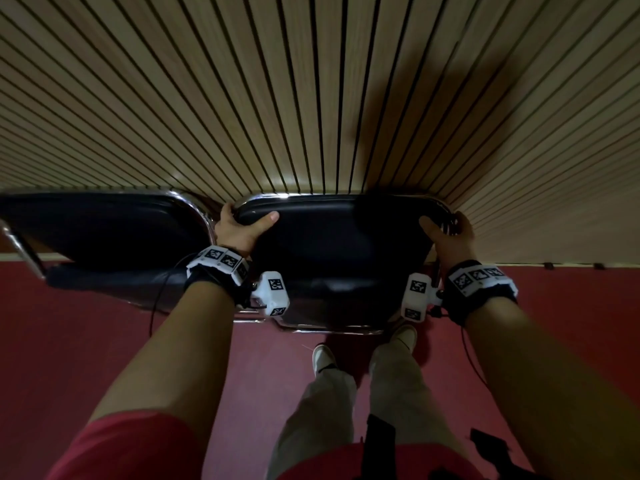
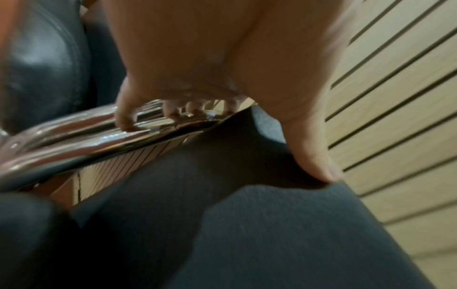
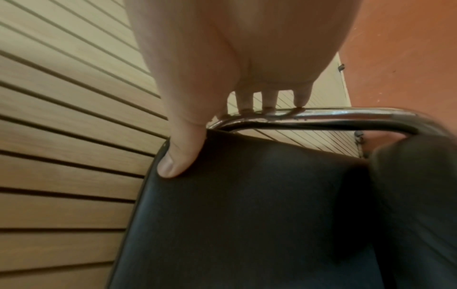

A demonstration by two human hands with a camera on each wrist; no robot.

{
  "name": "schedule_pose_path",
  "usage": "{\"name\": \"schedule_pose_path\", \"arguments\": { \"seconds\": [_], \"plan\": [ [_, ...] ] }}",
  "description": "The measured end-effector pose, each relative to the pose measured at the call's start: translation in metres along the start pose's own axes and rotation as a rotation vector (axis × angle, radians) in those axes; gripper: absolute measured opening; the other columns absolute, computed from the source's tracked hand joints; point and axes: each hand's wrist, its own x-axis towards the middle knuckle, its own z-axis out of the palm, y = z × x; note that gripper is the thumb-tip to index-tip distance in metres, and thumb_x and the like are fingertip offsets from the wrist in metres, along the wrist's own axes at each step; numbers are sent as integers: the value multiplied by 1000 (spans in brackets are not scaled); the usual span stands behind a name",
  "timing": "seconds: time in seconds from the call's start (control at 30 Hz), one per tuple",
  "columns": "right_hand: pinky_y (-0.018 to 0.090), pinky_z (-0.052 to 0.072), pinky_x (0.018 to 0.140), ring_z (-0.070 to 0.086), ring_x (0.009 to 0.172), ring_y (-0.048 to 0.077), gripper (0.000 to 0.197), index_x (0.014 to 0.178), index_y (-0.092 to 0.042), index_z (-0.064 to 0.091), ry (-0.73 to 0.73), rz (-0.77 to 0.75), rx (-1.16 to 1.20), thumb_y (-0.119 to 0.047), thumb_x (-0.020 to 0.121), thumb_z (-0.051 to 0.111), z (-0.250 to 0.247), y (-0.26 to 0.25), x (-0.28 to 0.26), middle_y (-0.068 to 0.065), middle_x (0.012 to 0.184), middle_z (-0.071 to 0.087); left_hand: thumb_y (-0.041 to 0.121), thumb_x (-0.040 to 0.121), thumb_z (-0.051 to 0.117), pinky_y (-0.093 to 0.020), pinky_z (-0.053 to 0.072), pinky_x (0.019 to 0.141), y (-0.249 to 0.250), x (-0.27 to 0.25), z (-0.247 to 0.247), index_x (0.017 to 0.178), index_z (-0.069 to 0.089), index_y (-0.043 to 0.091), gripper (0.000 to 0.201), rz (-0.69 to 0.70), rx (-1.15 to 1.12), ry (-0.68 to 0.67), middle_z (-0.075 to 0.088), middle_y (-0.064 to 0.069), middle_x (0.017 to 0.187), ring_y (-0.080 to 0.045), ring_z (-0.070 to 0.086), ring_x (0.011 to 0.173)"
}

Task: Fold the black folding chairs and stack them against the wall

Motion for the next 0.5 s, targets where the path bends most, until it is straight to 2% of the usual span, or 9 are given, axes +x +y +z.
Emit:
{"name": "schedule_pose_path", "arguments": {
  "seconds": [0.07, 0.13, 0.2, 0.23, 0.27, 0.33, 0.4, 0.43, 0.5],
  "plan": [
    [47, 43, 106, 43, 133, 25, 106, 154, -18, 22, 3, 53, 44, -49, 72, 81, 4, 11, -3, 4, 151, 40, 72, 37, 82, -45, 40, 114, -6, -3, 1, 157, 23, 27, 141, 33, 19, 11, 36, -4, 157, -25, 42, 139],
    [46, 47, 100, 52, 121, 25, 85, 148, -15, 32, 9, 86, 14, -36, 81, 79, 6, 24, -9, 3, 134, 51, 60, 47, 86, -42, 40, 114, -13, -10, 3, 155, 27, 25, 128, 50, -10, 43, 41, 1, 153, -20, 44, 137],
    [47, 52, 93, 61, 110, 31, 66, 136, -16, 45, 47, 120, -39, -27, 80, 78, 7, 43, -16, 8, 122, 61, 26, 71, 85, -31, 43, 109, -21, -22, 5, 148, 41, 20, 89, 75, -59, 89, 54, 6, 135, -14, 54, 124],
    [47, 54, 90, 63, 106, 32, 62, 133, -15, 47, 51, 149, -45, -21, 80, 78, 7, 51, -21, 12, 119, 63, 14, 74, 80, -27, 45, 105, -28, -29, 7, 143, 48, 19, 75, 70, -56, 114, 58, 7, 126, -12, 58, 116],
    [46, 55, 88, 64, 102, 32, 60, 131, -13, 47, 49, 167, -43, -15, 79, 78, 7, 62, -23, 14, 115, 64, 17, 70, 78, -28, 47, 105, -43, -28, 10, 138, 53, 19, 72, 37, -59, 131, 61, 7, 123, -13, 61, 111],
    [41, 56, 80, 66, 92, 31, 68, 131, -9, 48, 1, 245, -62, -13, 72, 81, 7, 89, -19, 14, 109, 66, 40, 51, 72, -38, 50, 105, -69, -29, 16, 132, 58, 18, 85, -58, -30, 133, 63, -2, 127, -21, 63, 113],
    [42, 59, 72, 69, 80, 32, 79, 124, -2, 55, -68, 387, -95, -28, 56, 87, 7, 108, -15, 18, 101, 69, 43, 50, 72, -38, 50, 104, -105, -20, 21, 126, 61, 16, 82, -201, 32, 112, 60, -6, 128, -27, 62, 112],
    [39, 58, 67, 67, 72, 31, 65, 110, 0, 61, -100, 455, -120, -33, 60, 85, 7, 113, -14, 19, 90, 70, 43, 50, 76, -36, 50, 102, -105, -31, 23, 122, 62, 15, 78, -261, 71, 76, 61, -6, 127, -28, 62, 109],
    [36, 52, 64, 60, 65, 30, 37, 91, 4, 65, -182, 525, -144, -32, 86, 72, 8, 119, -15, 18, 71, 67, 47, 40, 81, -39, 54, 97, -112, -42, 25, 121, 64, 13, 89, -316, 36, 36, 68, -8, 117, -31, 66, 100]
  ]
}}
